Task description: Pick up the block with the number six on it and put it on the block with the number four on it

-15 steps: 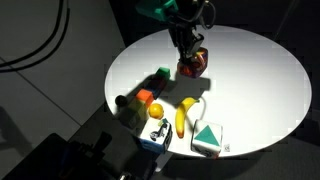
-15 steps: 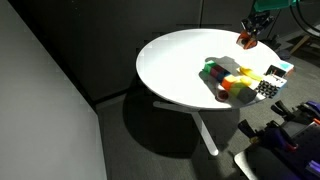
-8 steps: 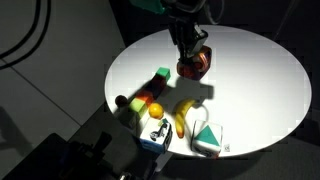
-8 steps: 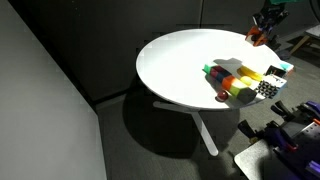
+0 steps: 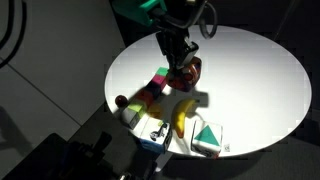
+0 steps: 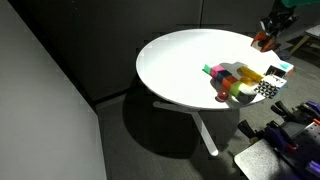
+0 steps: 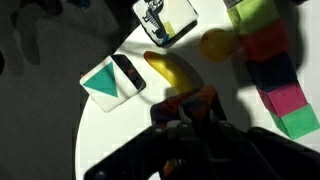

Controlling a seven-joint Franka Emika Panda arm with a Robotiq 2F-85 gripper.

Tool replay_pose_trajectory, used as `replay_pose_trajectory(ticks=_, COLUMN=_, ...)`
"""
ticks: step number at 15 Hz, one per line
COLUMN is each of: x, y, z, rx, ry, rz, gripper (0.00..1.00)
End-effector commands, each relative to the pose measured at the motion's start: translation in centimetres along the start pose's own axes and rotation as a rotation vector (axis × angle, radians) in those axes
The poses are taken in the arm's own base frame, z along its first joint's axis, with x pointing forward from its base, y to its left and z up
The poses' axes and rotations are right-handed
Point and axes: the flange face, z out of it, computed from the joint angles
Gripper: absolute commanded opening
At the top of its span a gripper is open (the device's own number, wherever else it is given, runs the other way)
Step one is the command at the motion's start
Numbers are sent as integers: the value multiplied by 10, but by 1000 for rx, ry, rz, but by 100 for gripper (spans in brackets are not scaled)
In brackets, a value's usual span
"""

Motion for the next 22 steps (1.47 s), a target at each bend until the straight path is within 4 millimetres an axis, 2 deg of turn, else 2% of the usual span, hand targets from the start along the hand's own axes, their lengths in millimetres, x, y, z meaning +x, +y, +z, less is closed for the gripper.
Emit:
replay_pose_trajectory(ticks=1, x=-28, y=2, z=-4, rx=4, ry=-22, rz=-72, gripper=7)
replay_pose_trajectory(ticks=12, x=-79, y=14, z=-3, rx=-16, ry=-79, rz=-206, gripper=7)
replay_pose_trajectory(ticks=17, x=-94, y=19, z=2, rx=-15, ry=-100, rz=-264, gripper=7)
replay_pose_trajectory(ticks=22, x=-102, y=26, z=14, rx=-27, ry=-112, rz=-323, gripper=7)
